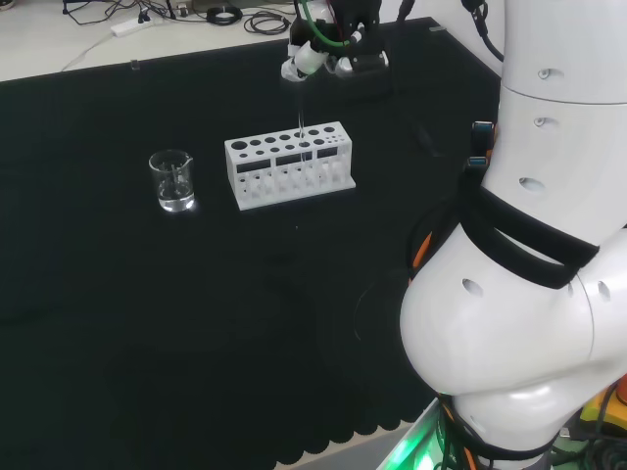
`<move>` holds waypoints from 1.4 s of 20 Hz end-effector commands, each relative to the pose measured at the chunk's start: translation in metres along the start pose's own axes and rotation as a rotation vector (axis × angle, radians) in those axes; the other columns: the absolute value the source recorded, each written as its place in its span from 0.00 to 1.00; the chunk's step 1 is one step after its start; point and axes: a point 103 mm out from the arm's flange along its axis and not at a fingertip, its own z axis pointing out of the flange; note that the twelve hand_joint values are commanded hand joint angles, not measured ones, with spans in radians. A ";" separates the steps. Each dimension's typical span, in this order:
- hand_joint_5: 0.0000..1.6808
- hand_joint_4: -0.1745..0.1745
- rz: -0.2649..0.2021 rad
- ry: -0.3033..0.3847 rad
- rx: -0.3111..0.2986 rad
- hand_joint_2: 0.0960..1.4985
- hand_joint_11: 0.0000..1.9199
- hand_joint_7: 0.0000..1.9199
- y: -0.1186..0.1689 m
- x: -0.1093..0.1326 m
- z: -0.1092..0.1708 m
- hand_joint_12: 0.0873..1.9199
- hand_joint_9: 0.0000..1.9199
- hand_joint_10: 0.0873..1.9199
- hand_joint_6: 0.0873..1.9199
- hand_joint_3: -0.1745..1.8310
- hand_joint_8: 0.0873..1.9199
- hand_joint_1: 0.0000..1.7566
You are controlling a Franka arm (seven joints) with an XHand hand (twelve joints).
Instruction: Take the glass rod from the white test tube rack.
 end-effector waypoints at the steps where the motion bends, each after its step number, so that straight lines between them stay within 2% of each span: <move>1: 0.45 0.00 -0.001 -0.040 -0.024 0.52 0.80 0.50 0.003 0.004 0.000 0.45 0.77 0.43 0.42 0.34 0.57 0.53; 3: 0.49 0.00 -0.003 -0.055 -0.036 0.52 0.83 0.54 0.004 0.005 0.001 0.43 0.79 0.43 0.41 0.35 0.56 0.57; 5: 0.54 0.00 0.025 -0.084 -0.041 0.61 0.86 0.56 0.005 0.007 0.002 0.40 0.80 0.42 0.49 0.25 0.56 0.62; 7: 0.57 0.00 0.031 -0.109 -0.050 0.67 0.87 0.58 0.006 0.009 0.002 0.40 0.81 0.43 0.51 0.18 0.56 0.64; 10: 0.59 0.00 0.017 -0.120 -0.088 0.69 0.88 0.61 0.005 0.012 0.001 0.39 0.81 0.43 0.50 0.14 0.55 0.65; 12: 0.59 0.00 0.013 -0.129 -0.139 0.68 0.88 0.58 0.003 0.012 -0.002 0.37 0.80 0.44 0.42 0.13 0.56 0.70; 15: 0.61 0.00 0.025 -0.093 -0.186 0.56 0.83 0.58 0.000 0.011 -0.012 0.36 0.79 0.47 0.37 0.29 0.57 0.73; 18: 0.66 0.00 0.034 -0.098 -0.201 0.46 0.82 0.61 -0.005 0.009 -0.026 0.38 0.81 0.47 0.33 0.40 0.55 0.74; 20: 0.69 0.00 0.089 -0.078 -0.114 0.42 0.83 0.63 -0.002 0.008 -0.035 0.38 0.81 0.46 0.30 0.43 0.54 0.74; 21: 0.70 0.00 0.036 -0.048 -0.121 0.41 0.83 0.63 -0.007 0.000 -0.037 0.38 0.82 0.46 0.29 0.44 0.54 0.75; 22: 0.71 0.00 0.028 -0.052 -0.136 0.41 0.83 0.63 -0.009 0.000 -0.039 0.38 0.82 0.45 0.27 0.44 0.53 0.75; 23: 0.71 0.00 0.072 -0.116 -0.135 0.40 0.83 0.63 -0.012 0.001 -0.044 0.39 0.82 0.45 0.27 0.45 0.53 0.75; 24: 0.72 0.00 0.077 -0.151 -0.149 0.40 0.83 0.64 -0.019 0.003 -0.052 0.39 0.82 0.45 0.26 0.45 0.53 0.75; 28: 0.73 0.00 0.076 -0.169 -0.146 0.40 0.83 0.64 -0.036 0.014 -0.077 0.39 0.83 0.45 0.25 0.45 0.53 0.75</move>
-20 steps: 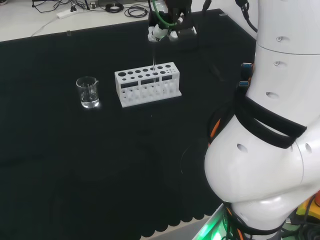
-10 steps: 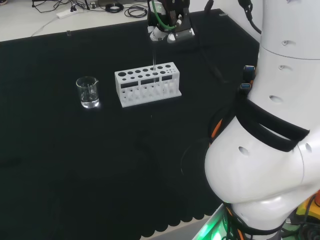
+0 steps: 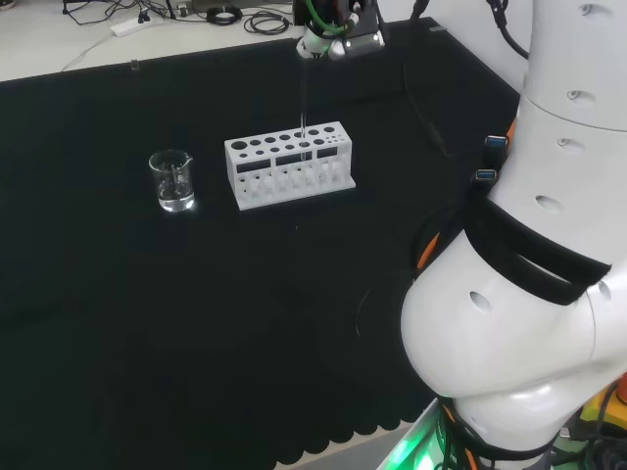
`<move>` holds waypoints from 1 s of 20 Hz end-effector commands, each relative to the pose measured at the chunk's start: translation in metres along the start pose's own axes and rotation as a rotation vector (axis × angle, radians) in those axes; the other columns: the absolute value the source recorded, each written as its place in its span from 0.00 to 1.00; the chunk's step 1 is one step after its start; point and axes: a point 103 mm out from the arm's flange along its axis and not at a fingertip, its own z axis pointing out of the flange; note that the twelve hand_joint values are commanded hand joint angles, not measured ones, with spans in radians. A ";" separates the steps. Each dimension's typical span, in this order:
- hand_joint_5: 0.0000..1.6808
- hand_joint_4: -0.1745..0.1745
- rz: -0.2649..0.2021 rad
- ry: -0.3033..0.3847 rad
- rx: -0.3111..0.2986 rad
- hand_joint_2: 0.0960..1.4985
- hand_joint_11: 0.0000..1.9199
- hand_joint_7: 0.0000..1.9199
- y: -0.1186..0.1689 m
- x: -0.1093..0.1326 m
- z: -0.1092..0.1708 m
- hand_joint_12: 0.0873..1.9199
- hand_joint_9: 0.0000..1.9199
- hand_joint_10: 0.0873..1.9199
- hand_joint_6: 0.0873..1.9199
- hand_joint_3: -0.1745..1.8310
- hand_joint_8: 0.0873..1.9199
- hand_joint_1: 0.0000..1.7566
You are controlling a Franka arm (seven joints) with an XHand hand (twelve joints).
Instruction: Take the glass rod from the white test tube rack.
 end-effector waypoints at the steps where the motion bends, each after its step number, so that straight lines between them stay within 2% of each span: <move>1: 0.73 0.00 0.010 -0.081 0.026 0.40 0.83 0.64 -0.027 0.002 -0.044 0.39 0.83 0.44 0.24 0.45 0.52 0.75; 9: 0.75 0.00 -0.020 -0.081 0.004 0.40 0.83 0.64 -0.043 0.008 -0.080 0.40 0.83 0.44 0.19 0.44 0.53 0.75; 20: 0.77 0.00 -0.029 -0.089 -0.031 0.41 0.82 0.64 -0.065 0.010 -0.109 0.41 0.83 0.44 0.15 0.42 0.53 0.75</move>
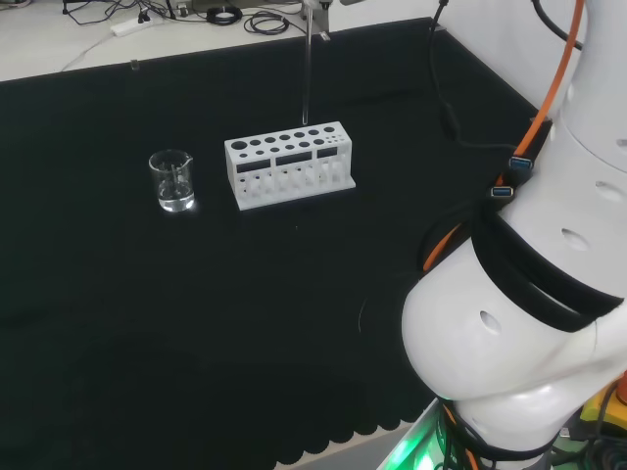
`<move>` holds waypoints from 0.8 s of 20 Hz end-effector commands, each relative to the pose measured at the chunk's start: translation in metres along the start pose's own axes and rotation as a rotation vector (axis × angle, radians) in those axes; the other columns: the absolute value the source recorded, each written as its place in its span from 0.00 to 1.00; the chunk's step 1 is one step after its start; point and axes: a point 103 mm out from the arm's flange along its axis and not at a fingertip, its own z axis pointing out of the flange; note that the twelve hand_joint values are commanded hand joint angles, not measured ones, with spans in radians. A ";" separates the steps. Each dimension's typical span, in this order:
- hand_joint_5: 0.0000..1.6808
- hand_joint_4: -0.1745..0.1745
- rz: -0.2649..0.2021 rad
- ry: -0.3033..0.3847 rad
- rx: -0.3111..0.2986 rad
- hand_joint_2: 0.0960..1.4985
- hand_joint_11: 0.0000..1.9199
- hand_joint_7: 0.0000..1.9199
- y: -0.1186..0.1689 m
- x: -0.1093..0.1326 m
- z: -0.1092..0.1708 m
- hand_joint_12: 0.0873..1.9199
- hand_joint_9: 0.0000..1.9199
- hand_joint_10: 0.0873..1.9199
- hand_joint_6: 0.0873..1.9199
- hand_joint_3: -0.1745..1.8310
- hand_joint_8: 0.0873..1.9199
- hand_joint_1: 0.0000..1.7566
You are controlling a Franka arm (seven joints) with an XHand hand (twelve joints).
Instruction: Take the glass rod from the white test tube rack.
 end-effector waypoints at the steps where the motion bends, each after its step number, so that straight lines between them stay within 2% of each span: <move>1: 0.77 0.00 -0.011 -0.003 -0.019 0.41 0.82 0.64 -0.013 0.001 -0.012 0.41 0.83 0.44 0.15 0.42 0.53 0.75; 7: 0.77 0.00 -0.033 -0.001 -0.044 0.41 0.82 0.63 -0.022 0.008 -0.020 0.41 0.83 0.44 0.14 0.42 0.53 0.75; 16: 0.78 0.00 -0.021 -0.002 -0.051 0.41 0.82 0.63 -0.027 0.011 -0.025 0.41 0.83 0.44 0.13 0.42 0.53 0.75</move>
